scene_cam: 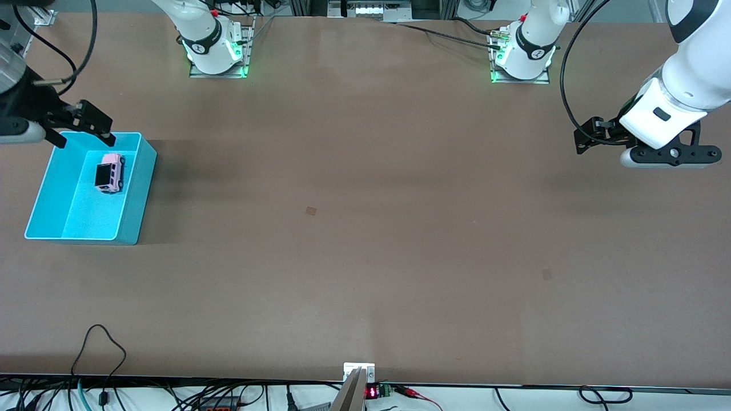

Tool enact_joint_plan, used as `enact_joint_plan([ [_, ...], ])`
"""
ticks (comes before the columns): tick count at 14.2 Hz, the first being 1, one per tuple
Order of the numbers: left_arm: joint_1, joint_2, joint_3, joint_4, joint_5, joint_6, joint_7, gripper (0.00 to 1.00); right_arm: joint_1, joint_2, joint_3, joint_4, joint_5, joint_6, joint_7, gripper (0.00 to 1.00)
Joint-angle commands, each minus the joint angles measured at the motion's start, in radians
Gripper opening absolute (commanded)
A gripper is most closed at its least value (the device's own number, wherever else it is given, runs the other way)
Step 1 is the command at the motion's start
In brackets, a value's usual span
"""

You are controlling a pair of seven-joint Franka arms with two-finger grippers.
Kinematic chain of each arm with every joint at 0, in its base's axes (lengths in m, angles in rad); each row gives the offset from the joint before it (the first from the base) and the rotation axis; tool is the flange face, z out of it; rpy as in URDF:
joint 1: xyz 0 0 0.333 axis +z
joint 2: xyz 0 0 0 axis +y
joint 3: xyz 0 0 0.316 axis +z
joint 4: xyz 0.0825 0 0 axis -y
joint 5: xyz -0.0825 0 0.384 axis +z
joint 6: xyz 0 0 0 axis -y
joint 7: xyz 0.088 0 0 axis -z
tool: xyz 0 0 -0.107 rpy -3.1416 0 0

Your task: Wind and store pink jeep toy

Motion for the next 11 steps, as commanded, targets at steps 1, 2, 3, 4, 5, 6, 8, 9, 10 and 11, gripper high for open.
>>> enact_joint_plan([
  [1,0.003,0.001,-0.003,0.014,-0.011,-0.015,0.0,1.0,0.023,0.018,0.001,0.055,0.01,-0.037,0.004,1.0],
  [2,0.002,0.001,-0.003,0.016,-0.011,-0.015,0.0,1.0,0.018,0.026,-0.001,0.057,0.01,-0.036,-0.009,1.0],
  [3,0.0,0.001,-0.003,0.014,-0.011,-0.015,0.0,1.0,0.018,0.033,-0.001,0.064,0.009,-0.036,-0.013,1.0],
  [4,0.0,0.001,-0.003,0.016,-0.011,-0.015,0.0,1.0,0.018,0.036,-0.001,0.067,0.009,-0.03,-0.008,1.0],
  [5,0.0,0.001,-0.003,0.014,-0.011,-0.015,0.0,1.0,0.021,0.035,-0.001,0.072,0.009,-0.031,0.001,1.0],
  [6,0.0,0.001,-0.003,0.016,-0.011,-0.015,0.0,1.0,0.02,0.035,-0.002,0.086,0.009,-0.037,0.001,1.0],
  [8,0.003,0.001,-0.003,0.016,-0.012,-0.016,-0.002,1.0,0.024,0.041,-0.01,0.087,0.009,-0.037,0.0,1.0],
  [9,0.002,0.001,-0.003,0.016,-0.012,-0.018,-0.002,1.0,0.026,0.044,-0.013,0.09,0.006,-0.037,-0.002,1.0],
  [10,0.0,0.001,-0.005,0.016,-0.012,-0.018,-0.002,1.0,0.034,0.047,-0.013,0.103,0.006,-0.039,0.0,1.0],
  [11,0.0,0.001,-0.005,0.016,-0.012,-0.025,-0.002,1.0,0.063,0.052,-0.025,0.106,0.0,-0.043,0.004,1.0],
])
